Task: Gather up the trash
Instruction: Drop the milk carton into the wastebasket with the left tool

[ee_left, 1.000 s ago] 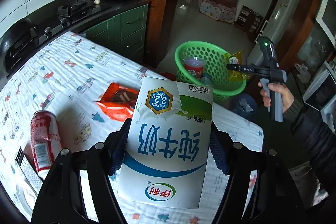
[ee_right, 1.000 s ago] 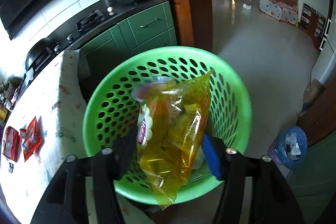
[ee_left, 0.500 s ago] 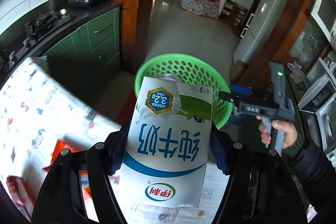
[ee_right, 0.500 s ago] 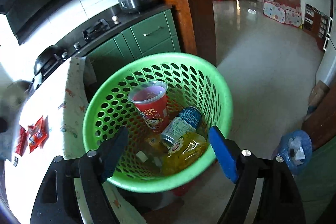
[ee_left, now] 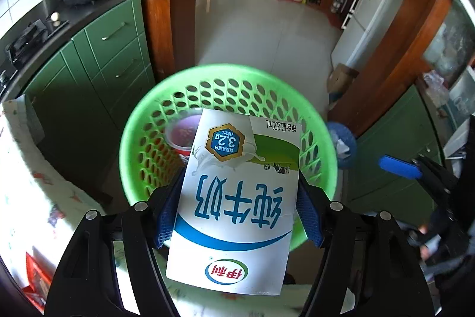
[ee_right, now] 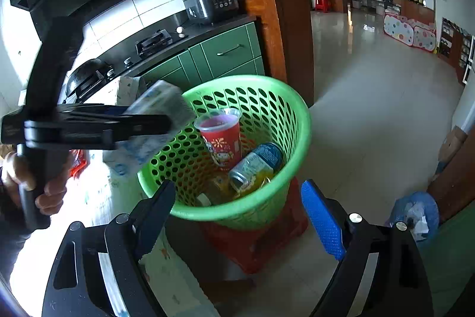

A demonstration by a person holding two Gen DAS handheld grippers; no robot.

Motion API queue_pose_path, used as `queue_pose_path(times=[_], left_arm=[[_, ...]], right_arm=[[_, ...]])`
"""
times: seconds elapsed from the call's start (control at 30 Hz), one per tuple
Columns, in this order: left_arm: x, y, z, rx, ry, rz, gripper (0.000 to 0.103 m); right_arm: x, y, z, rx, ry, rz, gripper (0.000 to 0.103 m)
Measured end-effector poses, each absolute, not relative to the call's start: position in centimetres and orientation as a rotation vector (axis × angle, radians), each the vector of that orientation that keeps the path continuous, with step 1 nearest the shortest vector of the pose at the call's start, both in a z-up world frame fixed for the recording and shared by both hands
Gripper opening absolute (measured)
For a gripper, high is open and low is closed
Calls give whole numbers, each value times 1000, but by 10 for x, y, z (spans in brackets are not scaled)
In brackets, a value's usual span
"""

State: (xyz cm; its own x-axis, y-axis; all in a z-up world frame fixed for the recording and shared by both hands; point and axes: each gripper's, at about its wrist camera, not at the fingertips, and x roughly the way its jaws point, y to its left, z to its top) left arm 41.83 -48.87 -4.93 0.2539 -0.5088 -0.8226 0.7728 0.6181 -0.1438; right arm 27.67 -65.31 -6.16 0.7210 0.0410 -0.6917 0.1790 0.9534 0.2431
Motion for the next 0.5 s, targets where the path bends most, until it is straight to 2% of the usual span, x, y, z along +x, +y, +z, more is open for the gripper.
queue_pose_path(times=[0.33,0.5], left_arm=[[417,-528,-76,414,961,-834,70],[418,-520,-70,359,962,-834,74]], right_arm=[[257,-666,-78,350,781,-87,84],[252,-666,-81,365,782,-90,84]])
